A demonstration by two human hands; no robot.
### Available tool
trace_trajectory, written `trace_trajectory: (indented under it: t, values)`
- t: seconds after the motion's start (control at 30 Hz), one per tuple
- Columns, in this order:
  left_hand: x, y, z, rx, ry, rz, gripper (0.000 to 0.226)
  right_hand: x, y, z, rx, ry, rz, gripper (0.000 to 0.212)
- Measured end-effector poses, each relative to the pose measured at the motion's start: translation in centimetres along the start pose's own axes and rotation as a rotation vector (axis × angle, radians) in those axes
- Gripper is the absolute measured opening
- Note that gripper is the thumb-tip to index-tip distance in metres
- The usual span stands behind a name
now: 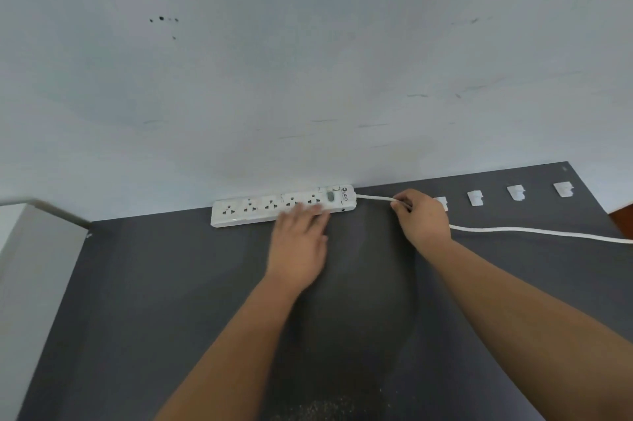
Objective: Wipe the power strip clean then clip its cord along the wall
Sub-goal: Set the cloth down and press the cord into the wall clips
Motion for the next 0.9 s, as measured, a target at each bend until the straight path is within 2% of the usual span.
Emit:
trace_trajectory:
  t: [0.1,0.23,0.37,0.47,0.6,0.67,0.73,0.8,0.9]
  values:
    - [-2.4,2.6,-5.2,0.036,-0.074,0.183,0.066,0.1,0.3,0.1,0.035,-0.074,0.018,0.02]
    - [-4.2,3.2,-6.1,0.142,-0.034,0.275,0.07,1.3,0.4,-0.4,0.121,-0.154,0.062,0.024]
    - [-4.2,3.1,-5.9,0.164,-0.027,0.292,0.068,4.8,0.6,-4.2,0.095,-0.332,0.025,0.019]
    - [-3.8,3.6,-6.4,0.188,-0.029,0.288,0.069,7.7,0.2,-7.9,0.066,-0.252,-0.045,0.014]
    - [-2.6,6.1,-8.4,0.334,-0.093,0.209,0.069,8.2,0.0,-9.2,0.013,-0.155,-0.17,0.011]
    - [-1.6,8.9,-10.2,0.256,-0.103,0.106,0.062,7.7,0.2,-9.2,-0.003,-0.143,-0.187,0.011]
    - [-1.3,12.1,-12.6,0.1,-0.188,0.078,0.05,7.3,0.3,-9.2,-0.006,-0.147,-0.207,0.011]
    - [-1.9,15.1,-14.5,0.025,-0.283,0.164,0.038,7.2,0.4,-9.3,-0.002,-0.15,-0.225,0.012]
    - [-3.4,17.9,-16.0,-0.03,-0.266,0.331,0.033,7.4,0.5,-9.0,0.031,-0.17,-0.256,0.011]
Point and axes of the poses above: each hand's wrist, its own y-axis towards the middle knuckle, its own x-axis out of the back of the hand, z = x × y, the point moved 5 cm from there along y, towards the middle knuckle, and after that the axes turned 11 degrees about -x, right-handed, at the moved point
